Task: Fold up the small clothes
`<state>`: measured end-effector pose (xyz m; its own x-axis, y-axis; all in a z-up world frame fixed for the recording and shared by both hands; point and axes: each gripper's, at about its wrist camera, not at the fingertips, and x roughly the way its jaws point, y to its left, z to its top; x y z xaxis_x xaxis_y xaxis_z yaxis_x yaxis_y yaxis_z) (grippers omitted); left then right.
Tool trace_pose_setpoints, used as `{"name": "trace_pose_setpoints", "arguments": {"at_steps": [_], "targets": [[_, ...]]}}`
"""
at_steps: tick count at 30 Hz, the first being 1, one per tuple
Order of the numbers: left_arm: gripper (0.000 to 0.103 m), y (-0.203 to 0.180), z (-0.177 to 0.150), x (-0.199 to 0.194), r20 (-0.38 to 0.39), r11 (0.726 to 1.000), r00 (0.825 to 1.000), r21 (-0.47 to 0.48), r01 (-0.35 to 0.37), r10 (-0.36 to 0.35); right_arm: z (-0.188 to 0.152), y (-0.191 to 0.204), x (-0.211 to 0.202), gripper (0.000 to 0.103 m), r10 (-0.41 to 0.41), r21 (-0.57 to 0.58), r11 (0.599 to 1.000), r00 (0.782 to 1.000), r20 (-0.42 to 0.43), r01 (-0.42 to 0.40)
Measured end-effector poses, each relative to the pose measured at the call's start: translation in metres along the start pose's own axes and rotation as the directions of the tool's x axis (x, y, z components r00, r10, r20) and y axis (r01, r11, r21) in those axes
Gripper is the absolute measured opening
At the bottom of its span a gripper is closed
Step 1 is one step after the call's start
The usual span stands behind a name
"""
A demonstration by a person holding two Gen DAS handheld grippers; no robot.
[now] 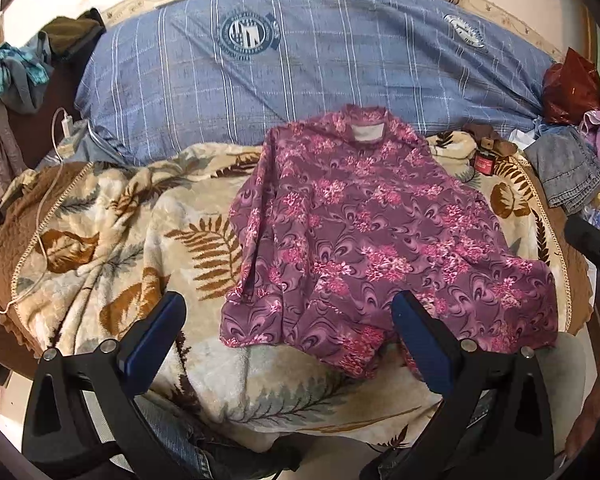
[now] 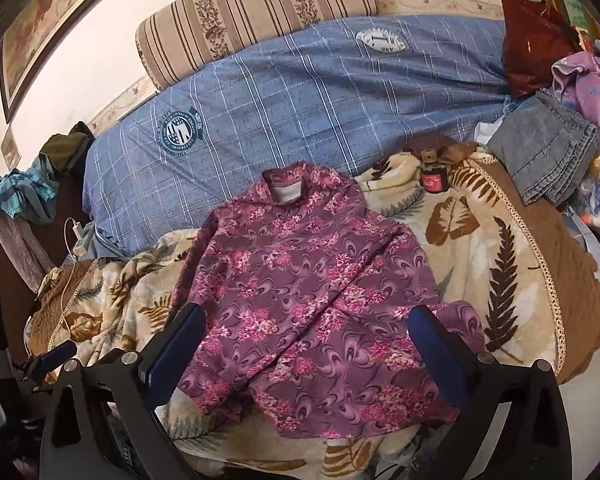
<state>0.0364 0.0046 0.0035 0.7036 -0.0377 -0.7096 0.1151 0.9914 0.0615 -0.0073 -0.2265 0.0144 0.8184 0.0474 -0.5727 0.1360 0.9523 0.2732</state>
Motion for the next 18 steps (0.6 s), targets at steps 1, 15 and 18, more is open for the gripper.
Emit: {"name": "trace_pose_setpoints", "arguments": {"at_steps": [1,15,18], "targets": [[0.103,0.003,0.001,0.005,-0.009,1.0,1.0,-0.004,0.001,-0.001,0.002,-0.003,0.006,0.102,0.008,-0.004,1.0,1.0,-0.019,-0.008],[0.103,0.044,0.052,0.074,-0.09,0.992,0.989,-0.065,0.112,-0.118,0.056,-0.019,0.076,0.094,0.073,-0.059,0.995,0.994,-0.082,-0.078],[0.103,0.019,0.075,0.1,-0.139,0.983,0.974,-0.033,0.178,-0.181,0.087,-0.036,0.109,0.093,0.094,0.009,0.996,0.99,-0.104,-0.093]]}}
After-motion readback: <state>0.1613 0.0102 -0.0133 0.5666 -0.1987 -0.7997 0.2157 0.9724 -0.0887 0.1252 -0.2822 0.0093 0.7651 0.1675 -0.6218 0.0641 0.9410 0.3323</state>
